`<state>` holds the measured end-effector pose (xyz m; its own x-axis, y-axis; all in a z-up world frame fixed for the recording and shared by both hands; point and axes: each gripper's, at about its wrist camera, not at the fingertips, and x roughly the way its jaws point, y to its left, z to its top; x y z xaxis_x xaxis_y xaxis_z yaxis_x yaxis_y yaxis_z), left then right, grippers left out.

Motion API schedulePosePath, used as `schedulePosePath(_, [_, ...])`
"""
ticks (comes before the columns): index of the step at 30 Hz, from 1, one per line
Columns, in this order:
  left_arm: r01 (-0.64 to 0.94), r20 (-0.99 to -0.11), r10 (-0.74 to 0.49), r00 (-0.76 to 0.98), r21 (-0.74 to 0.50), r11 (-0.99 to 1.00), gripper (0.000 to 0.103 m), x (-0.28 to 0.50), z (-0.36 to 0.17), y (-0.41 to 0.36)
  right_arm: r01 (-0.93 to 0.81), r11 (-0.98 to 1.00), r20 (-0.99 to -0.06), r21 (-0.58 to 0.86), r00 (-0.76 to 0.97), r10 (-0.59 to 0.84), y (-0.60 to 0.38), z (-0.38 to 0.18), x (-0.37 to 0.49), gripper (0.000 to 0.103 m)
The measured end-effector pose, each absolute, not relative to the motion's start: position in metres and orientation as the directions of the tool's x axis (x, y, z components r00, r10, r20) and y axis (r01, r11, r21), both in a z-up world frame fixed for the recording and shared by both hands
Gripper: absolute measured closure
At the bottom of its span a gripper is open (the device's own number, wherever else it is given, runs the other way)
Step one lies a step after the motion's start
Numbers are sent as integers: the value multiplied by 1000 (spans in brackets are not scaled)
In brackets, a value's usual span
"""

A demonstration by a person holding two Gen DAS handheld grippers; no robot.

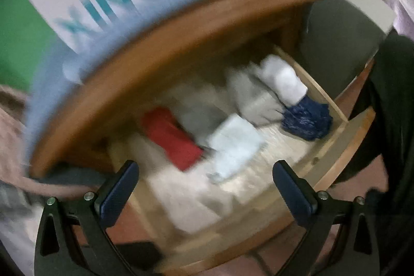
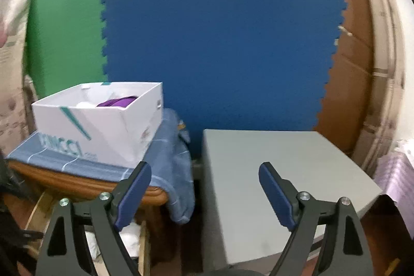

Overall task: Take underwear out of drawer
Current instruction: 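Lower the left gripper into the drawer and grasp the pale blue underwear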

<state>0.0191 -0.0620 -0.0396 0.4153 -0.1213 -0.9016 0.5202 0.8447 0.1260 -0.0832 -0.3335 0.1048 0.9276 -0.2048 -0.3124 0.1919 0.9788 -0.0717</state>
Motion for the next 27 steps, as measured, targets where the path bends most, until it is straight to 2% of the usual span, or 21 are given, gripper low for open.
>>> schedulePosePath(2, [477,-932,-128,339,53,877,1,36,-56,-67,172,982,-320,-74,929,-187,-332,104,-83,16])
schedulePosePath(4, [437,-951,-106,292,35,899,1,47,-70,-77,181,981,-324,-74,926,-195,-332,103,-82,16])
schedulePosePath(8, [373,-964,-16,267,88,923,1,53,-94,-92,172,985,-344,-21,924,-169,-343,99,-80,16])
schedulePosePath(11, [314,-970,-15,242,63,947,1,56,-106,-96,176,984,-369,33,917,-152,-354,97,-79,16])
schedulePosePath(20, [153,-984,52,169,78,985,2,79,-134,-105,147,983,-368,110,925,-97,-370,94,-83,16])
schedulePosePath(24, [98,-993,33,109,44,994,2,89,-144,-103,138,980,-364,141,928,-78,-376,93,-84,16])
schedulePosePath(27, [93,-996,81,43,85,992,2,98,-157,-105,133,977,-369,164,927,-64,-379,92,-83,16])
